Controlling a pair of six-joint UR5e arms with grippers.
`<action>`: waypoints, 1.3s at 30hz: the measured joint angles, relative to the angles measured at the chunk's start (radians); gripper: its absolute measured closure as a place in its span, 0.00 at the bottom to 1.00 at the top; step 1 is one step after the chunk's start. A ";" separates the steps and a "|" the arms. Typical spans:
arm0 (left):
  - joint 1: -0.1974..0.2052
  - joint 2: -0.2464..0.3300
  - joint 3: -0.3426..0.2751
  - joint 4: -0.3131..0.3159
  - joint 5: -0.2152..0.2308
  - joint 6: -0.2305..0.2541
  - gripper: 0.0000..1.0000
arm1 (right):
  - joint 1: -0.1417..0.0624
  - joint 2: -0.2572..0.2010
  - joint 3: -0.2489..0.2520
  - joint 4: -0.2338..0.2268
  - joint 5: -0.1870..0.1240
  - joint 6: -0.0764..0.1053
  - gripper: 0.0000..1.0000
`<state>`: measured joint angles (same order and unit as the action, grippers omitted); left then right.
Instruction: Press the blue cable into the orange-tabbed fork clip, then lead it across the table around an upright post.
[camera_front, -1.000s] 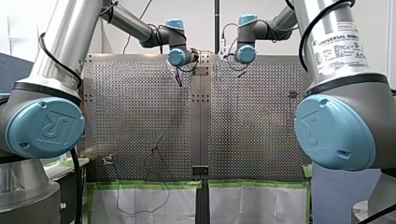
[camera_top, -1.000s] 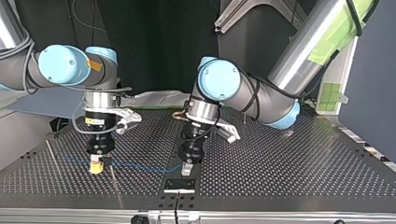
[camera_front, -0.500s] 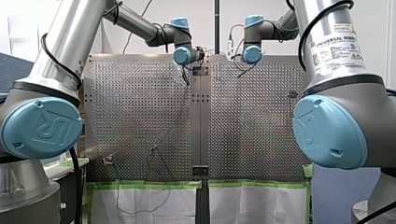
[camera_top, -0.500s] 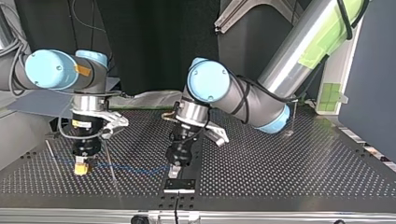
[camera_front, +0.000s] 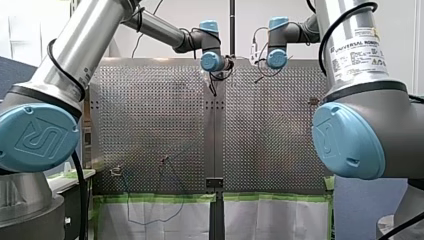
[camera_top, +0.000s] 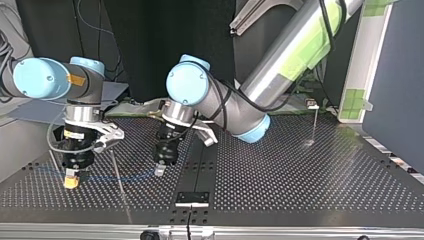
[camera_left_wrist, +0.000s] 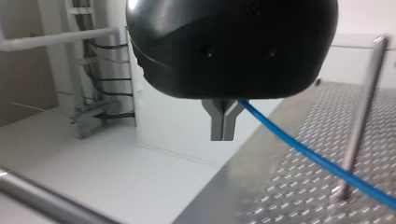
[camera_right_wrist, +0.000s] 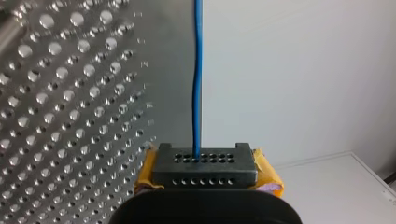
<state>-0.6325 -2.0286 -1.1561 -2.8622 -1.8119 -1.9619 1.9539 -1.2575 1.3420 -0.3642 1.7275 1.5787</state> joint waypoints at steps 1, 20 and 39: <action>-0.006 -0.011 0.011 -0.008 -0.001 0.000 1.00 | -0.003 0.000 0.000 0.000 0.000 0.000 1.00; -0.012 -0.077 0.128 -0.025 -0.015 0.006 1.00 | -0.065 0.000 0.001 0.000 -0.003 0.013 1.00; -0.017 -0.137 0.128 -0.009 -0.015 0.021 1.00 | -0.110 0.019 0.004 0.002 -0.024 0.029 1.00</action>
<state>-0.6493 -2.1652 -1.0281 -2.8713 -1.8268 -1.9411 1.8436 -1.2381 1.3464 -0.3621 1.7034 1.6074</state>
